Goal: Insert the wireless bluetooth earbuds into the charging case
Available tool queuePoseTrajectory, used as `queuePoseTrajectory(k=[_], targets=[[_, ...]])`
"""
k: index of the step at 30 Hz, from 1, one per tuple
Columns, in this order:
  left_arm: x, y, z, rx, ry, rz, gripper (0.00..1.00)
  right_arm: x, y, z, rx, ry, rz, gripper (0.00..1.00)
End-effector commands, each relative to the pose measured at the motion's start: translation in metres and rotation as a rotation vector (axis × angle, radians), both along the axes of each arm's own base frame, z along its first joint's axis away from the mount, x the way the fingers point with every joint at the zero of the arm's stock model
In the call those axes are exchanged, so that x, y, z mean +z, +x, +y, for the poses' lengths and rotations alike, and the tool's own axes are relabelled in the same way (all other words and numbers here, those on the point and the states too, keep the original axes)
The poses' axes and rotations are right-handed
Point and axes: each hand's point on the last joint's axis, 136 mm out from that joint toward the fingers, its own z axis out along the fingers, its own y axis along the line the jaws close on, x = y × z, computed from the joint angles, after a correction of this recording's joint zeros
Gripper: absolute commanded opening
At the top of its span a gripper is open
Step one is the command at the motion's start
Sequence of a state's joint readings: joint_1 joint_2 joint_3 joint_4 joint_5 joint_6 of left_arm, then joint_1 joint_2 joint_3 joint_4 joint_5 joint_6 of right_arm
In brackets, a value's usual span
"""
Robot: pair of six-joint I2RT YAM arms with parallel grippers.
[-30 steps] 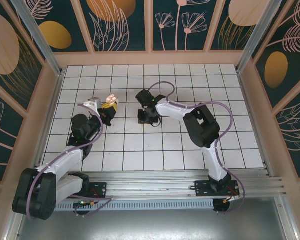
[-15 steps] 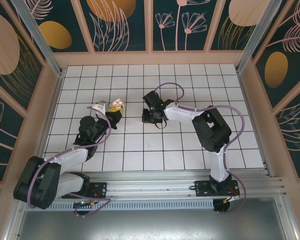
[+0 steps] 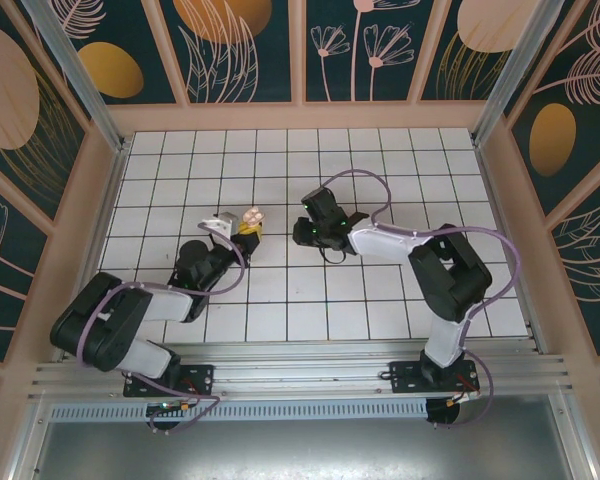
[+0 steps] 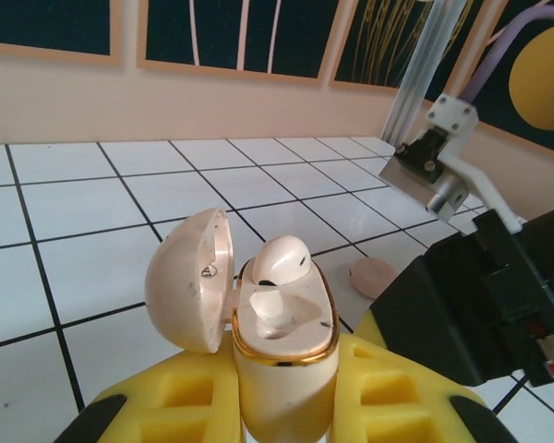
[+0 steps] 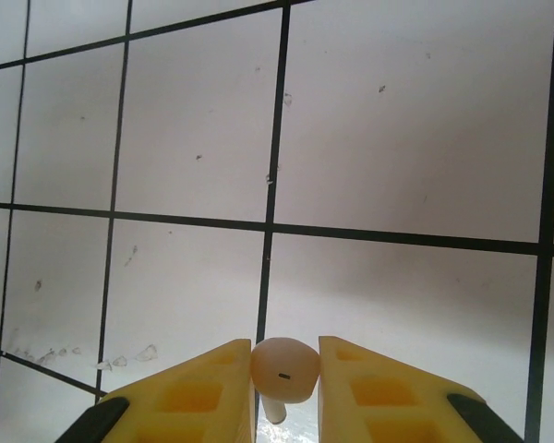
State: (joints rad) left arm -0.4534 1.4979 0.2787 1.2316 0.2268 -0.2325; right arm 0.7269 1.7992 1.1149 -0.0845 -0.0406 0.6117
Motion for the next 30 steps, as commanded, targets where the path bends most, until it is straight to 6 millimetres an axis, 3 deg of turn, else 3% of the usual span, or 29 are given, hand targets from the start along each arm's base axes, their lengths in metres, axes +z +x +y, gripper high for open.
queuePoseTrajectory(k=[1, 10, 19, 30], targets=[[0.015, -0.004, -0.008, -0.032, -0.001, -0.125, 0.04, 0.024, 0.010, -0.004, -0.048, 0.058, -0.094, 0.21], [0.013, -0.018, -0.024, -0.142, 0.027, -0.214, 0.05, 0.072, 0.006, -0.006, -0.058, 0.190, -0.295, 0.21], [0.015, -0.029, -0.038, -0.248, 0.060, -0.276, 0.06, 0.119, -0.010, 0.012, 0.021, 0.238, -0.517, 0.18], [0.012, -0.023, -0.037, -0.224, 0.081, -0.258, 0.06, 0.150, -0.028, 0.017, 0.064, 0.268, -0.667, 0.18]])
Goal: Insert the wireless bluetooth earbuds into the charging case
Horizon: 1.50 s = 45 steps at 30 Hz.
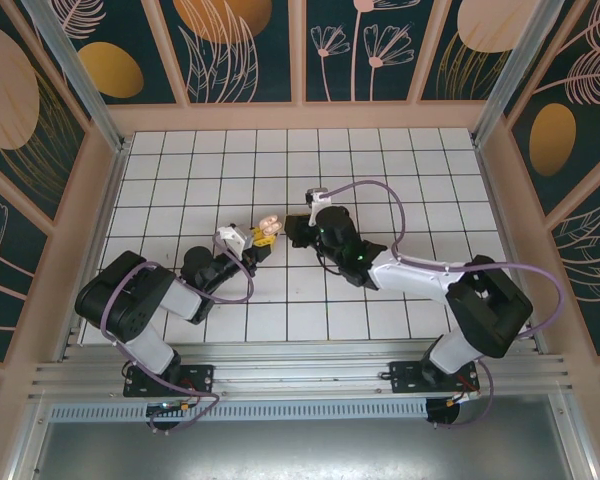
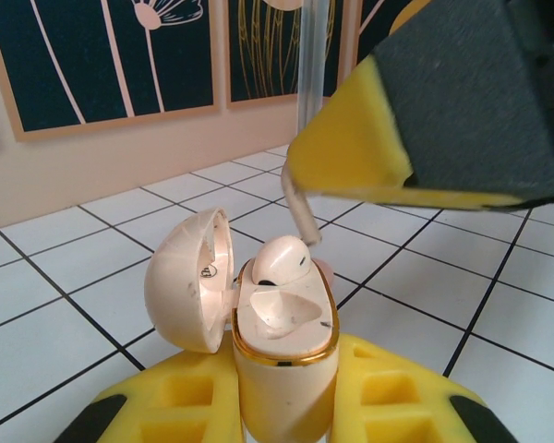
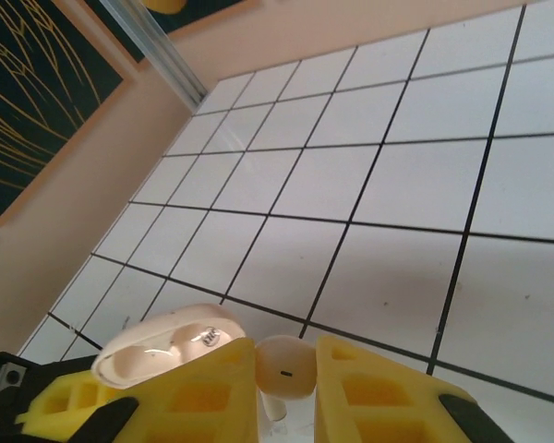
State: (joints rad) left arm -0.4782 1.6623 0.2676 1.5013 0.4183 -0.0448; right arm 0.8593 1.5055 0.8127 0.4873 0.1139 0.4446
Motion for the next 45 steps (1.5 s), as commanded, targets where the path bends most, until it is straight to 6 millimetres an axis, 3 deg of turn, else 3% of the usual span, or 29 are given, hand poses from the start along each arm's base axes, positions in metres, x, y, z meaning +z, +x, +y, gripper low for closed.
queuePoseTrajectory(k=[1, 10, 25, 34, 45], targets=[[0.011, 0.002, -0.003, -0.004, -0.012, -0.038, 0.06, 0.032, -0.001, -0.006, -0.028, 0.045, -0.122, 0.18], [0.016, 0.000, -0.007, -0.032, -0.023, -0.042, 0.06, 0.045, -0.016, 0.013, 0.085, 0.085, -0.201, 0.18], [0.026, -0.003, -0.008, -0.044, -0.032, -0.062, 0.06, 0.037, -0.022, 0.042, 0.198, 0.102, -0.205, 0.18], [0.028, -0.002, -0.007, -0.039, -0.034, -0.066, 0.06, 0.036, -0.027, 0.047, 0.241, 0.101, -0.212, 0.18], [0.032, -0.002, -0.006, -0.033, -0.036, -0.077, 0.06, 0.021, -0.029, 0.046, 0.256, 0.045, -0.183, 0.18]])
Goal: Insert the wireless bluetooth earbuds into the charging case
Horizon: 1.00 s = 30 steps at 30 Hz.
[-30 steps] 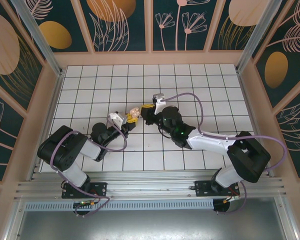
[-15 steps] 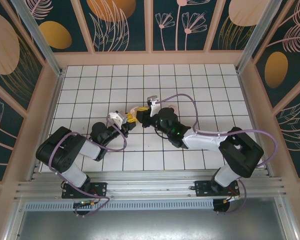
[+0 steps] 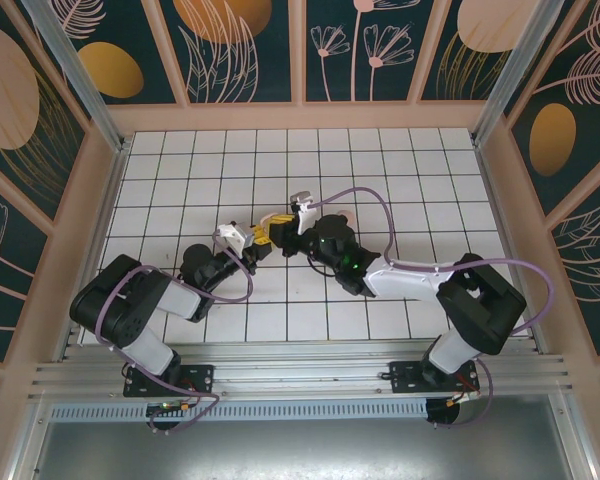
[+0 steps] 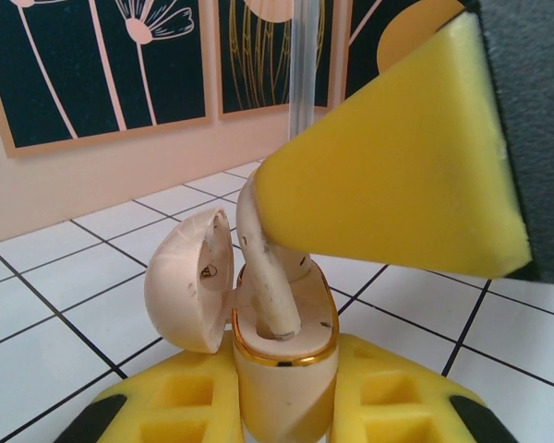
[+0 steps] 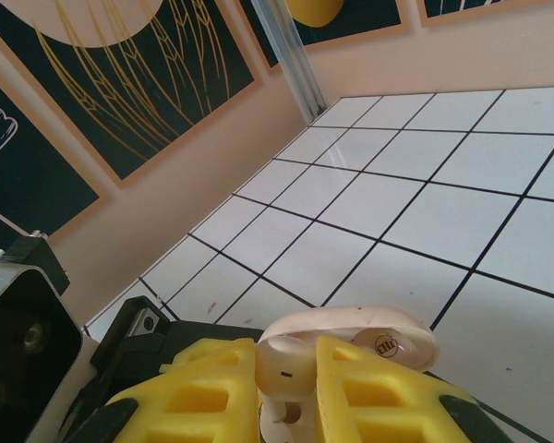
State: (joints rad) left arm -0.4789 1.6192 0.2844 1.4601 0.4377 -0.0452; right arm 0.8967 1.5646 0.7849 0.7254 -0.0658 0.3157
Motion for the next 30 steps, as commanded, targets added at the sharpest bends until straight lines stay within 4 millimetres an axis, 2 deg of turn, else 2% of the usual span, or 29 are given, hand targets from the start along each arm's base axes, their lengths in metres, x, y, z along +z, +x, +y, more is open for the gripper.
queuePoseTrajectory(k=[1, 11, 20, 30], targets=[[0.021, -0.001, -0.003, -0.014, -0.030, -0.063, 0.06, 0.002, -0.001, 0.004, 0.013, -0.017, -0.020, 0.18], [0.029, -0.003, -0.002, -0.013, -0.036, -0.080, 0.06, -0.008, 0.005, -0.004, -0.035, -0.046, 0.004, 0.18], [0.033, -0.004, -0.003, -0.017, -0.038, -0.090, 0.06, -0.006, 0.000, -0.002, 0.003, -0.029, -0.006, 0.18], [0.036, -0.005, -0.004, -0.029, -0.034, -0.101, 0.07, -0.007, -0.006, -0.007, 0.046, -0.033, -0.001, 0.24]])
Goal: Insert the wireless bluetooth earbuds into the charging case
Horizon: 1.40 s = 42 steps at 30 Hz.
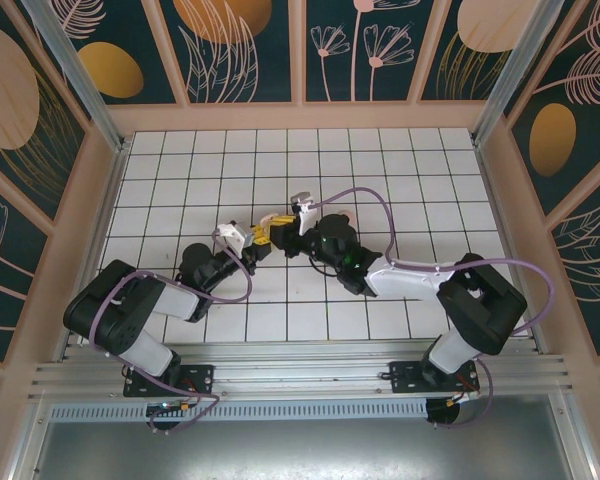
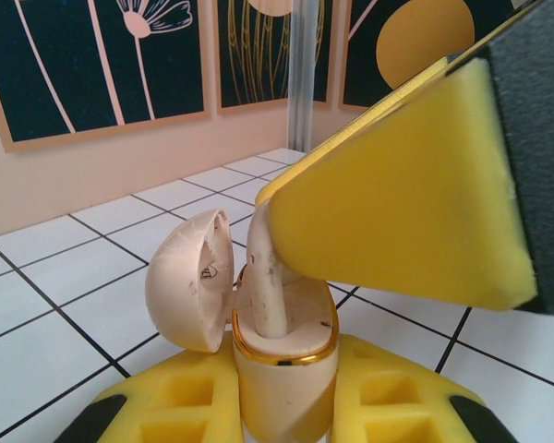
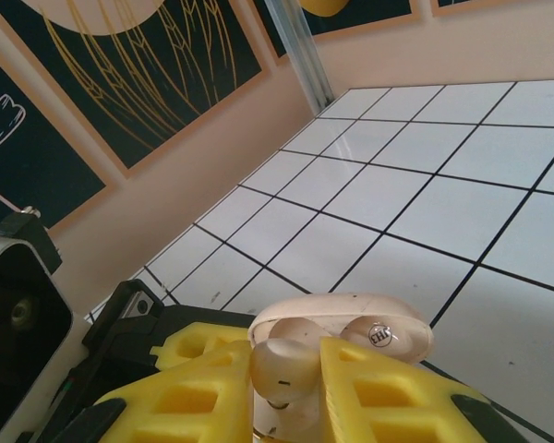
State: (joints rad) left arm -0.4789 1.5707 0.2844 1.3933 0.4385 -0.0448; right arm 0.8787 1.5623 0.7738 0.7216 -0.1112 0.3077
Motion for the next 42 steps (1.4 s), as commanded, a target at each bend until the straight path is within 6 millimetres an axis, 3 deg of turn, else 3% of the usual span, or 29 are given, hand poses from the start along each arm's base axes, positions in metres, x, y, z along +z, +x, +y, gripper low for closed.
queuePoseTrajectory(k=[1, 24, 30, 37, 42], targets=[[0.034, -0.004, -0.005, -0.034, -0.041, -0.119, 0.07, -0.002, -0.004, -0.006, 0.013, -0.023, -0.007, 0.25], [0.038, -0.012, -0.011, -0.091, -0.045, -0.132, 0.07, 0.008, 0.002, -0.021, -0.065, -0.024, -0.016, 0.40], [0.039, -0.015, -0.013, -0.113, -0.046, -0.134, 0.08, 0.036, -0.008, -0.027, -0.035, 0.040, -0.075, 0.43], [0.052, -0.027, -0.023, -0.216, -0.080, -0.135, 0.08, 0.074, -0.019, -0.054, 0.046, 0.113, -0.106, 0.49], [0.062, -0.042, -0.036, -0.313, -0.078, -0.139, 0.08, 0.084, -0.026, -0.067, 0.181, 0.124, -0.037, 0.54]])
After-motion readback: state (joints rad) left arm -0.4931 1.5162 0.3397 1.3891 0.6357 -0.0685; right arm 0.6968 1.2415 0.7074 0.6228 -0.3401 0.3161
